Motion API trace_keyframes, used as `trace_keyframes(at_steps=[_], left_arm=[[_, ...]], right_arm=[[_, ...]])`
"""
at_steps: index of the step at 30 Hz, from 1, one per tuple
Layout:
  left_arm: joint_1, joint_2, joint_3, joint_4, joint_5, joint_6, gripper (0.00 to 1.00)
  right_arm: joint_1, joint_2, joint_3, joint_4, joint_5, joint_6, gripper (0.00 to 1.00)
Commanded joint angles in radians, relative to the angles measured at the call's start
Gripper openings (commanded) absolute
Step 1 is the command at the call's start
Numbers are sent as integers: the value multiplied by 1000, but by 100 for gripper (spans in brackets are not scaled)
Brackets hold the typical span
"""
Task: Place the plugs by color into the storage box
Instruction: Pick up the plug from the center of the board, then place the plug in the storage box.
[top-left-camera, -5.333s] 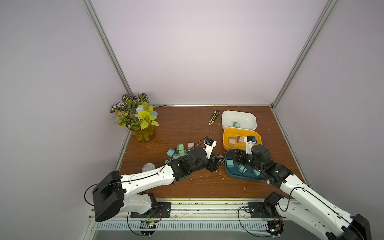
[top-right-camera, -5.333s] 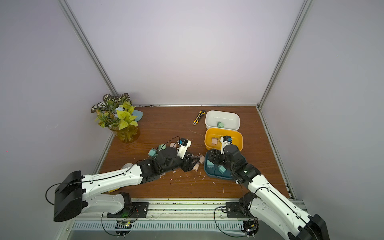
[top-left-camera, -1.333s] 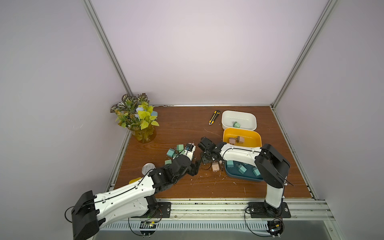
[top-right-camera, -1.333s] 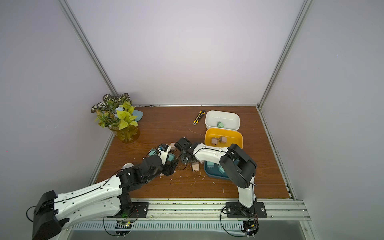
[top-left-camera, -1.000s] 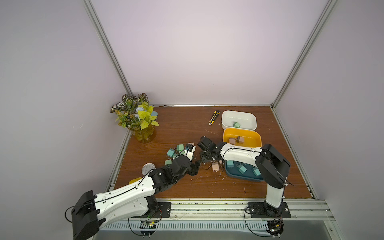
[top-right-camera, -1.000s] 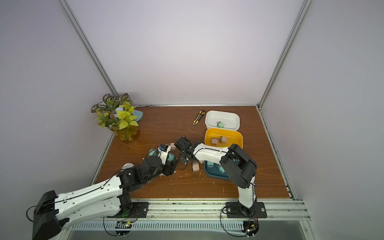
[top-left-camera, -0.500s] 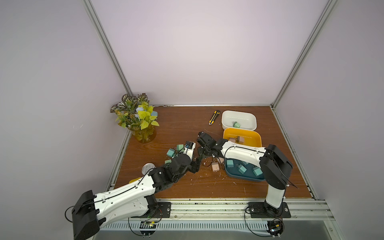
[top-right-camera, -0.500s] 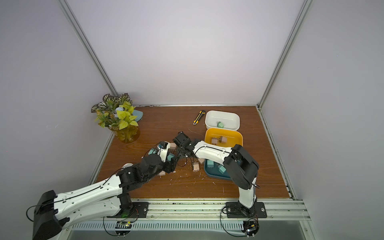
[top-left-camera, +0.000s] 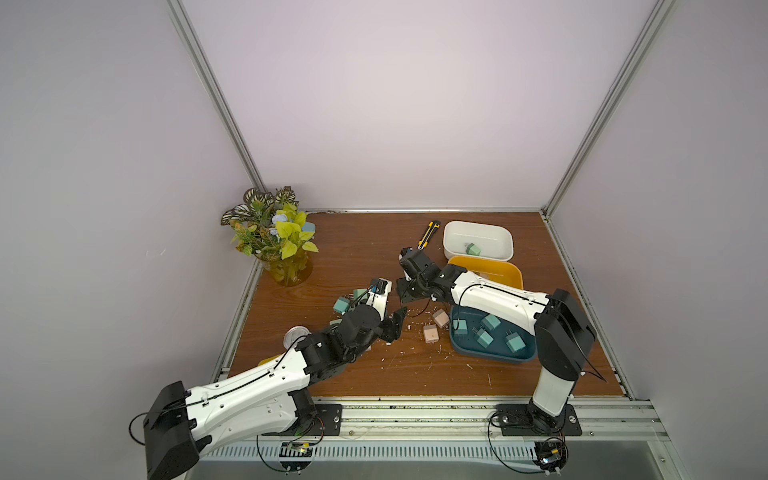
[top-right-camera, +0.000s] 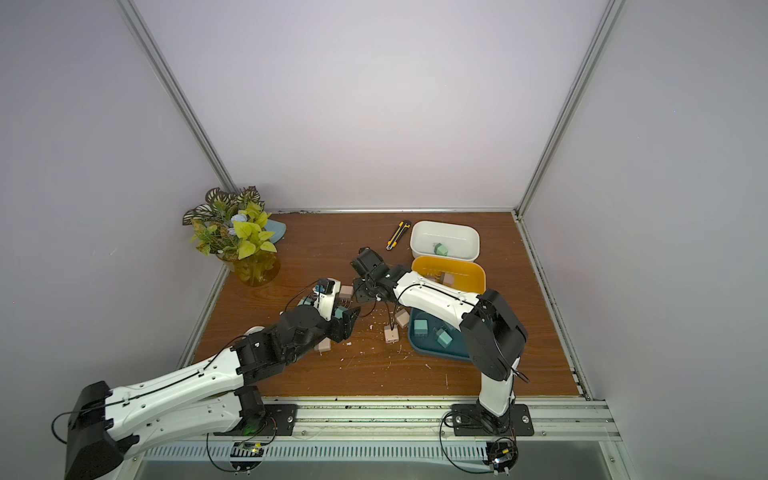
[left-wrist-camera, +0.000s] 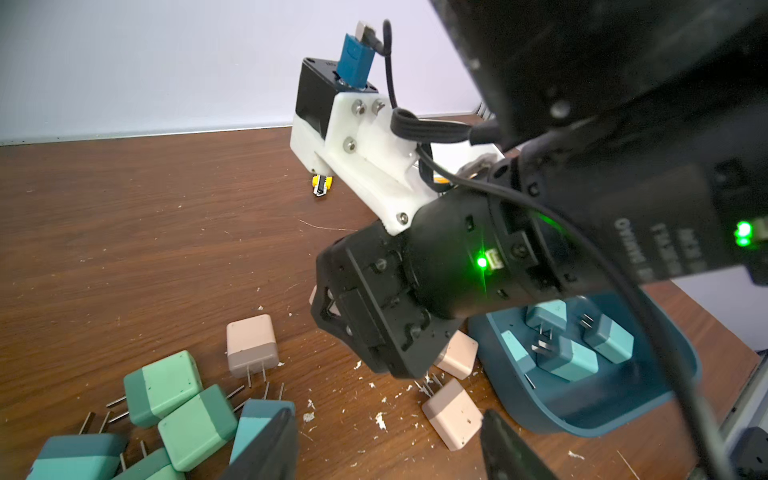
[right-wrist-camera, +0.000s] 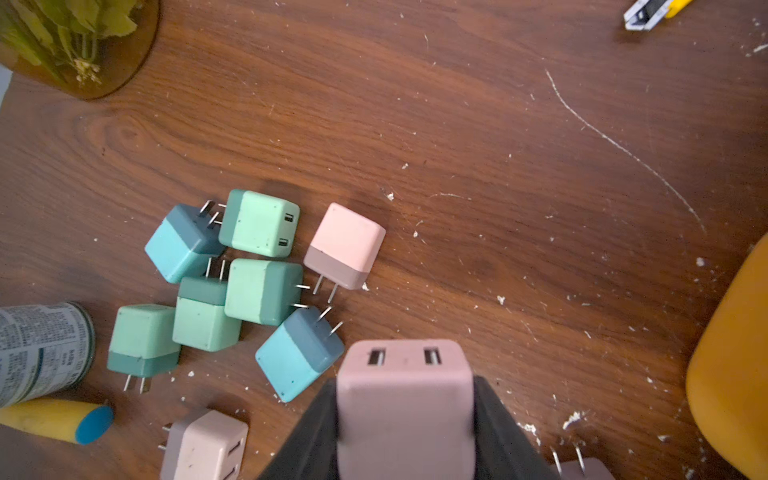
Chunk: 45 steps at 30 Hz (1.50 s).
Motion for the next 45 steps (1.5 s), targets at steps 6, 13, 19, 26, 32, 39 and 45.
trace_keyframes(at_steps=[6, 13, 19, 26, 32, 39, 45], left_arm=[[11, 93, 86, 75, 31, 39, 71], [12, 207, 167, 101, 68, 59, 71], [17, 279, 199, 137, 86, 68, 71], [21, 374, 246, 158, 136, 54, 70], [24, 436, 268, 196, 174, 38, 70], [26, 527, 330, 231, 244, 29, 70], [27, 629, 401, 249, 309, 19, 69]], right_arm=[[-82, -106, -38, -5, -27, -15, 32], [-155, -172, -98, -7, -24, -35, 31], [-179, -201, -143, -18, 11, -45, 30], [-235, -232, -179, -4, 13, -68, 30], [-302, -247, -205, -22, 41, -102, 30], [-390, -276, -260, -24, 26, -120, 30], [-446, -294, -291, -22, 27, -132, 30]])
